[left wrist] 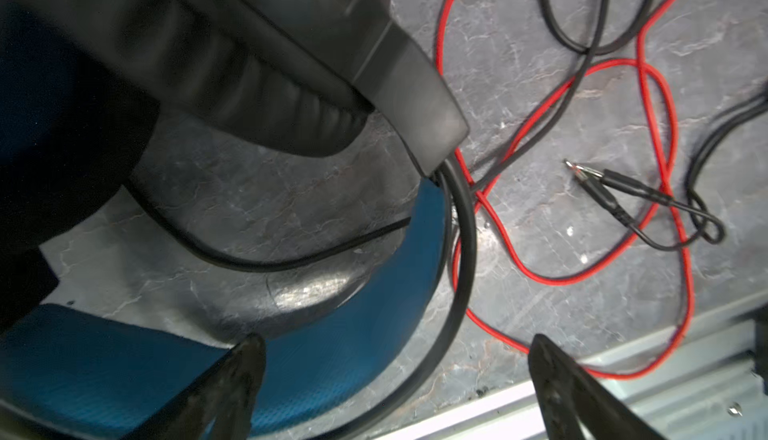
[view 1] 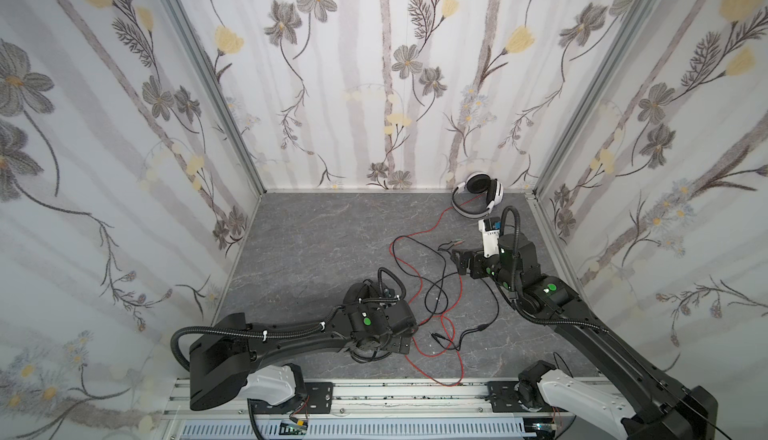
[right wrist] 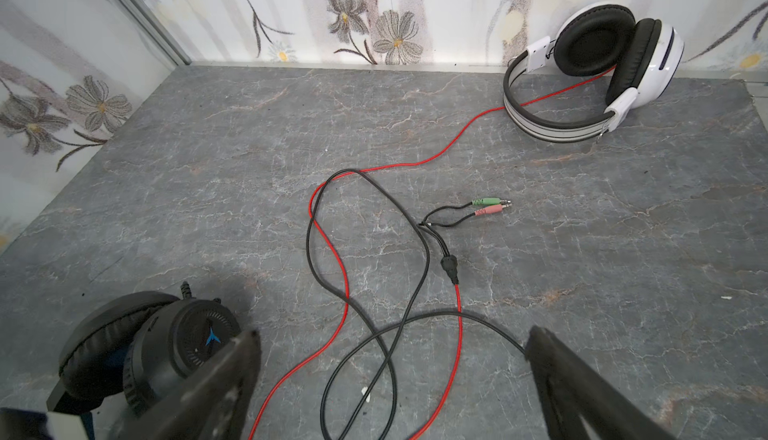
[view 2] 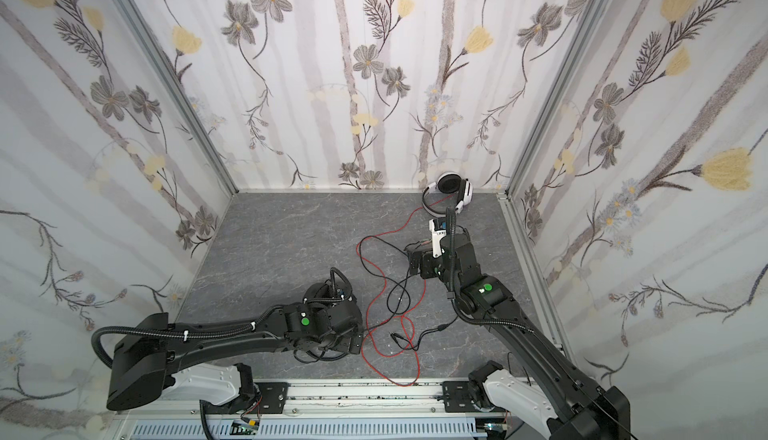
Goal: Wrap the headphones
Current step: 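Reach the left gripper to the black headset's headband while the right arm nears the cables, then close the left gripper on the black headset's headband and lift it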
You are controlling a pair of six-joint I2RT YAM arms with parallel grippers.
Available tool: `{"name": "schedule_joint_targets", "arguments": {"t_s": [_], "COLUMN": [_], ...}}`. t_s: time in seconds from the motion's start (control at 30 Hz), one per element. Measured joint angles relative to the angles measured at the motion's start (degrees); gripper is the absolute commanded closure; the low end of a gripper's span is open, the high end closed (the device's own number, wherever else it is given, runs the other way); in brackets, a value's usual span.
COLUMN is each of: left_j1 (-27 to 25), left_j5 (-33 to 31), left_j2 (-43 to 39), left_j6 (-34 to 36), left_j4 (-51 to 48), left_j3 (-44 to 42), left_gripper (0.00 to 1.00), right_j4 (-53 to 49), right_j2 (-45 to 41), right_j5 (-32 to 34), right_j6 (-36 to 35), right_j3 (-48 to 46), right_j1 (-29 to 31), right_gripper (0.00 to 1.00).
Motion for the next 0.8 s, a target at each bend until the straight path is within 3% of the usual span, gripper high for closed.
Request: {"name": "schedule_joint_targets", "arguments": {"t_s": [0.23, 0.5, 0.6, 0.8], "left_j1": [-2.08, -3.54, -2.71, 3.39], "left_j5": [-3.65, -5.11, -5.03, -2.40], "left_j2": [10.40, 18.14, 19.80, 19.74], "left_j6": [-3.52, -3.26, -1.11, 4.00], "left_j4": [0.96, -1.09, -2.36, -3.82], "left_j3": [4.37, 11.17, 15.26, 19.23], "left_gripper": [0.32, 0.78, 1.00, 1.00], "right_j4": [-2.25, -3.85, -3.78, -1.86], "right_j2": [-5.35, -6.01, -3.89, -0.68], "right_j5": [-1.68, -1.73, -1.40, -1.55], "right_j6": [0.04, -1.31, -2.62, -5.62], "right_j3": [-1.99, -1.77, -0.66, 1.33], "right_j1": [0.11, 0.11, 0.11, -0.28], "right_gripper": [0.00, 0.00, 0.00, 0.00]}}
